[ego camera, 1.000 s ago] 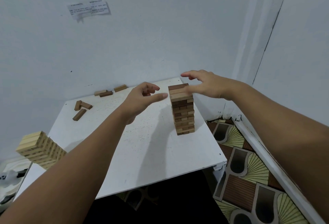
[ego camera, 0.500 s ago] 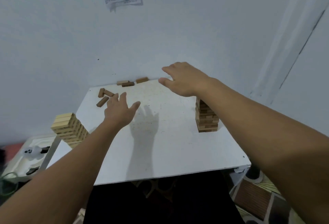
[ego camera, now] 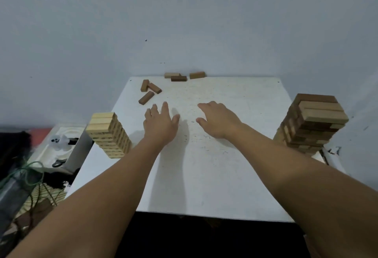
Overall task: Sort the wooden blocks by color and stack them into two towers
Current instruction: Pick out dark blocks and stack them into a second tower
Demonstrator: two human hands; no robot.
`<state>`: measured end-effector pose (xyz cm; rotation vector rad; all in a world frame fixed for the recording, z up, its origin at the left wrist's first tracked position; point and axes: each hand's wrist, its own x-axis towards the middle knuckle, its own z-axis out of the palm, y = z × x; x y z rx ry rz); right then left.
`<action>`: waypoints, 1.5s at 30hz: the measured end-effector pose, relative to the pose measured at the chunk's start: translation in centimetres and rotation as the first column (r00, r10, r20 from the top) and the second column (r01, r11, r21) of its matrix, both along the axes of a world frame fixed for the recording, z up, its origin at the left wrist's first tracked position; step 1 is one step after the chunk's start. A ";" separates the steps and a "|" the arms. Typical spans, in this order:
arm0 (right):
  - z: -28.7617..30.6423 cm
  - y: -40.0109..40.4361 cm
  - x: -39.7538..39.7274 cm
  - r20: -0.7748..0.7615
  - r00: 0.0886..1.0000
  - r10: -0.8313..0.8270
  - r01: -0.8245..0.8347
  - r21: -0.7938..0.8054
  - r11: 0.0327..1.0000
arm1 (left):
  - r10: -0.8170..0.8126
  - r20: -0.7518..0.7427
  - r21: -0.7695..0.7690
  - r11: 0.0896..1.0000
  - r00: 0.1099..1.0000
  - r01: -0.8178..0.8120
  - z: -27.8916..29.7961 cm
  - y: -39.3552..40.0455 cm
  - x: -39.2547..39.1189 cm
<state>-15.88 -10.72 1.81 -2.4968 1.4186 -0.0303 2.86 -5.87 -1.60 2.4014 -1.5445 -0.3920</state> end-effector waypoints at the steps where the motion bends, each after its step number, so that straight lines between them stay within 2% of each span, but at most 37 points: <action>1: -0.4 -0.7 0.6 0.012 1.000 -0.002 0.002 -0.007 1.000 | 0.025 0.004 -0.017 1.000 1.000 -0.025 -0.3 -0.8 0.2; 8: -3.4 -6.8 4.8 0.100 0.995 0.021 -0.018 -0.030 0.999 | 0.306 -0.049 -0.123 0.943 0.951 -0.310 -1.7 -7.3 3.0; 12: -4.3 -9.6 7.8 0.147 0.987 0.063 -0.057 -0.040 0.998 | 0.512 -0.189 -0.086 0.842 0.838 -0.533 -1.5 -10.2 5.2; 14: -4.7 -10.8 9.5 0.159 0.984 0.083 -0.078 -0.036 0.996 | 0.550 -0.266 -0.038 0.814 0.791 -0.579 -1.2 -11.2 6.0; 24: -4.9 -13.8 16.1 0.043 0.991 0.128 -0.128 0.003 0.992 | 0.530 -0.294 0.042 0.838 0.795 -0.543 -0.6 -12.8 7.0; 27: -5.3 -13.8 15.8 0.084 0.989 0.121 -0.119 -0.025 0.993 | 0.504 -0.278 0.022 0.854 0.818 -0.519 -0.4 -12.4 6.3; 32: -5.9 -12.4 13.1 0.203 0.979 0.021 -0.015 -0.034 0.999 | 0.305 -0.286 -0.018 0.946 0.908 -0.323 -0.5 -10.0 5.1; 36: -6.2 -9.9 9.6 0.271 0.961 -0.058 0.067 -0.023 0.997 | 0.185 -0.308 0.009 0.982 0.933 -0.191 0.0 -8.1 4.2; 39: -6.6 -7.5 6.9 0.286 0.955 -0.083 0.099 -0.042 0.994 | 0.154 -0.307 0.060 0.988 0.939 -0.142 0.6 -6.5 3.2; 45: -7.3 -2.8 2.8 0.312 0.944 -0.105 0.139 -0.088 0.986 | 0.075 -0.260 -0.047 0.995 0.963 -0.090 -0.3 -3.1 0.9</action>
